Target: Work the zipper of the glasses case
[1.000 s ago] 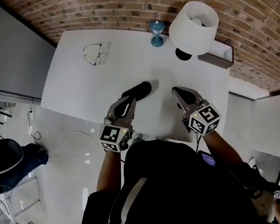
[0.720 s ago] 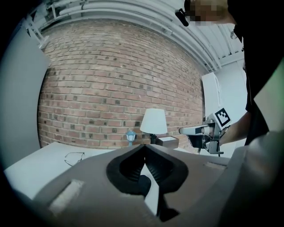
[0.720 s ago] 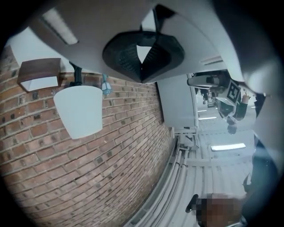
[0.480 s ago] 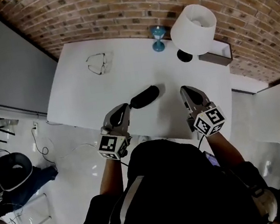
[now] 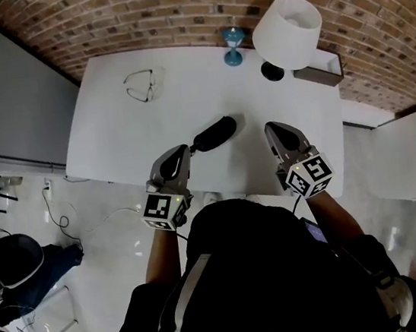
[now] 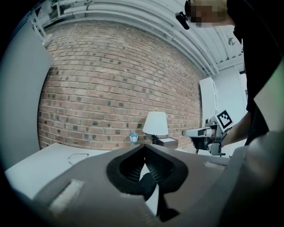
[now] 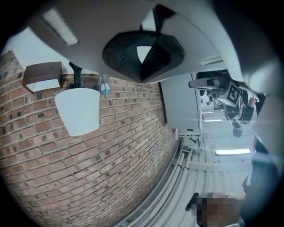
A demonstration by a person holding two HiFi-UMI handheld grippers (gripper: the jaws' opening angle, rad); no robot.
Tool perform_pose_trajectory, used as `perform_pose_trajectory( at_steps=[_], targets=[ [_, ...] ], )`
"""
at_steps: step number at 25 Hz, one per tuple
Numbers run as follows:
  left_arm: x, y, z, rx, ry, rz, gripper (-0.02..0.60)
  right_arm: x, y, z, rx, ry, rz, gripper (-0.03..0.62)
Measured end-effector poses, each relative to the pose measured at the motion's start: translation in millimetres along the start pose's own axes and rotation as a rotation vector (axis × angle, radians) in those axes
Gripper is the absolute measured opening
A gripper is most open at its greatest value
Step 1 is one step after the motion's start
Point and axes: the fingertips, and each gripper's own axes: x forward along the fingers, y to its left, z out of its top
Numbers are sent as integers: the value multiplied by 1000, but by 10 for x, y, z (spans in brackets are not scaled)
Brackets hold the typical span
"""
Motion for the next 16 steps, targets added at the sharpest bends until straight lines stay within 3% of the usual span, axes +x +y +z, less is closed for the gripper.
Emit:
perform_pose_trajectory(
  at_steps=[16],
  targets=[
    [138, 2, -28, -25, -5, -12, 7, 93, -57, 53, -13, 14, 19, 3]
  ],
)
